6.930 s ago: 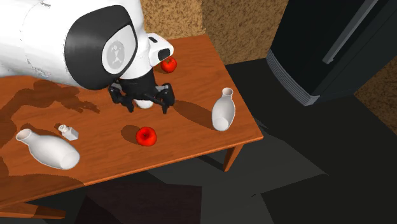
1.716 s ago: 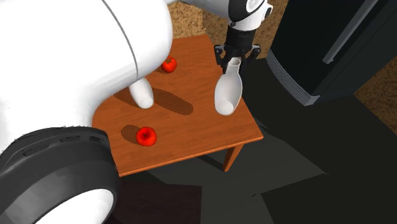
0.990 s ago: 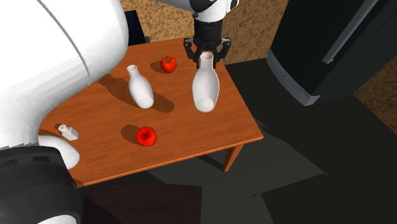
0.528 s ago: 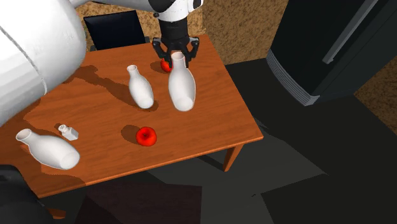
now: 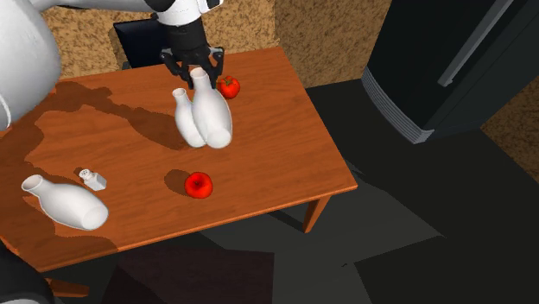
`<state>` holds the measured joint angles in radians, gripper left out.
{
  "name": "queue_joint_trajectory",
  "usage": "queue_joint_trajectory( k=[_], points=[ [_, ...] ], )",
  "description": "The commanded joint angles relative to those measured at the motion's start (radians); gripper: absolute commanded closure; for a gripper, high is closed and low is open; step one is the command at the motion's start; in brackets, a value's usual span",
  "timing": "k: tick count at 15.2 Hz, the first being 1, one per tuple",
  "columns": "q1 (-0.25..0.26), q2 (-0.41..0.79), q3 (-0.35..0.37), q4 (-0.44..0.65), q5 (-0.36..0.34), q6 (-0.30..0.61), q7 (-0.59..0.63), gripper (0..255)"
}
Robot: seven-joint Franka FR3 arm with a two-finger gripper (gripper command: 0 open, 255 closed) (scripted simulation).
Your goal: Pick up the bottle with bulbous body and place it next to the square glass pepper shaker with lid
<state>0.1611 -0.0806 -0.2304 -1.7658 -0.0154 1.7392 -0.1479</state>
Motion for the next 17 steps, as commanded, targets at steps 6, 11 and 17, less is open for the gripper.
queue_joint_trajectory(
  k=[6,11,17],
  points=[
    [0.077,-0.006,0.095,-0.012,-0.003,0.005,0.174,255],
    [0.131,0.027,0.158,0.026,-0.001,-0.002,0.290,255],
    [0.196,0.099,0.227,0.112,-0.004,-0.019,0.424,255]
  ],
)
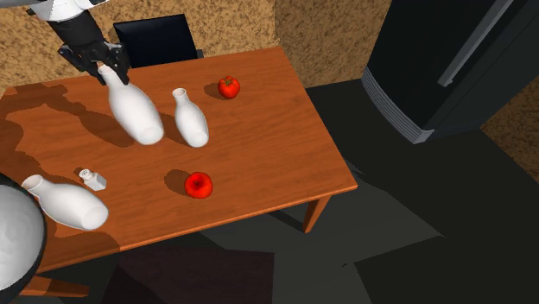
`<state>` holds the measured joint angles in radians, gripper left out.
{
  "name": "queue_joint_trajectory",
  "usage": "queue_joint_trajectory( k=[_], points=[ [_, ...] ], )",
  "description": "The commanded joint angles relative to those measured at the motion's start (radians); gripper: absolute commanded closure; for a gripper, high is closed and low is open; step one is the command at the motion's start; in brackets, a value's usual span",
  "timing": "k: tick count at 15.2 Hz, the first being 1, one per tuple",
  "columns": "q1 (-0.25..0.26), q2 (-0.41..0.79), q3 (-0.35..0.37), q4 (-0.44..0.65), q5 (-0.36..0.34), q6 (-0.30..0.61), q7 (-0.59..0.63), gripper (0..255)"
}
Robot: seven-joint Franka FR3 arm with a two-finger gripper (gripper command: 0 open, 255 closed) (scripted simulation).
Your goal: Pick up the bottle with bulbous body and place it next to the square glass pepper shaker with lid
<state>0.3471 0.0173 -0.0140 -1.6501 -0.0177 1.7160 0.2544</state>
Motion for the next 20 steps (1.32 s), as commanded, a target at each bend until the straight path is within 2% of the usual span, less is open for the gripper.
queue_joint_trajectory(
  k=[1,10,14,16,20],
  points=[
    [0.022,0.016,0.021,0.016,-0.003,0.000,0.044,255],
    [0.131,0.204,0.103,0.263,-0.031,-0.065,0.233,255],
    [0.188,0.324,0.129,0.434,-0.053,-0.119,0.309,255],
    [0.225,0.407,0.139,0.559,-0.068,-0.164,0.348,255],
    [0.221,0.383,0.138,0.467,-0.064,-0.096,0.350,255]
  ],
)
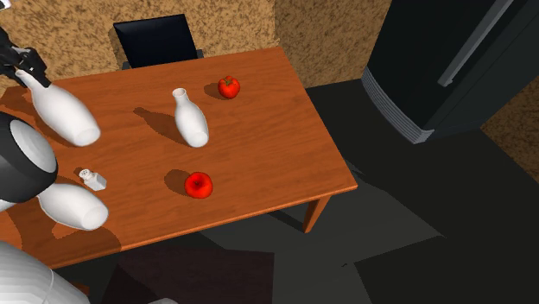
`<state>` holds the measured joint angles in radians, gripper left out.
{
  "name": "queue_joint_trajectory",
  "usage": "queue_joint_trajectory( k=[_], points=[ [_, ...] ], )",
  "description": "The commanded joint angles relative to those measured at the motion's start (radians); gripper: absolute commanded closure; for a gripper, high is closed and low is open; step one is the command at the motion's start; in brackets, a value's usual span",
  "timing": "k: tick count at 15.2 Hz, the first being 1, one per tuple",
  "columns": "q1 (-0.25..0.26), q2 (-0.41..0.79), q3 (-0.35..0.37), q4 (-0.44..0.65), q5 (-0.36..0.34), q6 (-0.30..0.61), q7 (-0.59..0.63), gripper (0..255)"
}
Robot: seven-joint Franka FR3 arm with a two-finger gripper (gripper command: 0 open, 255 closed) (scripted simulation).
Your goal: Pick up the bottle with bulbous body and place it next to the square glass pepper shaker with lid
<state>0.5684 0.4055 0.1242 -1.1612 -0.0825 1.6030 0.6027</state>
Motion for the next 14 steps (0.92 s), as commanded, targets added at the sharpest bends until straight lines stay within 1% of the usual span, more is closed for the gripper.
queue_joint_trajectory(
  k=[1,7,14],
  points=[
    [-0.001,-0.010,0.000,-0.043,0.001,0.034,0.002,255],
    [-0.006,-0.029,0.000,-0.153,0.003,0.124,0.005,255],
    [-0.010,-0.036,-0.001,-0.257,0.002,0.222,0.009,255]
  ],
)
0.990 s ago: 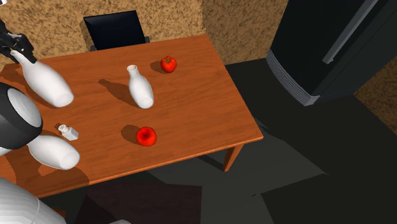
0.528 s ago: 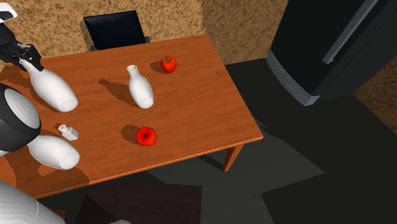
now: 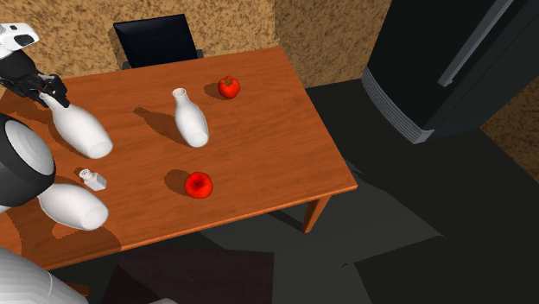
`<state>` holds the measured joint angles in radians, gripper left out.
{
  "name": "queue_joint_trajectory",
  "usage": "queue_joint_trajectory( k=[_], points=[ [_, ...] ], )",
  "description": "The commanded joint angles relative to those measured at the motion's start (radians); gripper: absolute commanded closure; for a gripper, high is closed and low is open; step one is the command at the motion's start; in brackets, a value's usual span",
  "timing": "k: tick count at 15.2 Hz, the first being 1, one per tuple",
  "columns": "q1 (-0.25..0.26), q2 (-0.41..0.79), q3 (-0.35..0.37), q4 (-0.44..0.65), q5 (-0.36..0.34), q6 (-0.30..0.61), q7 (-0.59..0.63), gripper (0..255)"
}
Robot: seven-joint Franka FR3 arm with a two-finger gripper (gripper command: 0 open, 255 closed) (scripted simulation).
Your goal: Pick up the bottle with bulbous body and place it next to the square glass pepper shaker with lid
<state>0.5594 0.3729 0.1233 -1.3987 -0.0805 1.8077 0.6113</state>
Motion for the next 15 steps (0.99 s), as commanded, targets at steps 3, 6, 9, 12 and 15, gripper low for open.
queue_joint_trajectory(
  k=[3,6,9,12,15],
  points=[
    [-0.002,-0.002,-0.001,-0.057,-0.001,0.057,0.002,255],
    [-0.002,0.002,-0.001,-0.092,-0.002,0.095,0.004,255],
    [-0.003,0.008,-0.002,-0.124,-0.003,0.133,0.006,255],
    [-0.003,0.012,-0.002,-0.145,-0.005,0.159,0.008,255],
    [-0.003,0.013,-0.002,-0.145,-0.005,0.158,0.008,255]
  ],
)
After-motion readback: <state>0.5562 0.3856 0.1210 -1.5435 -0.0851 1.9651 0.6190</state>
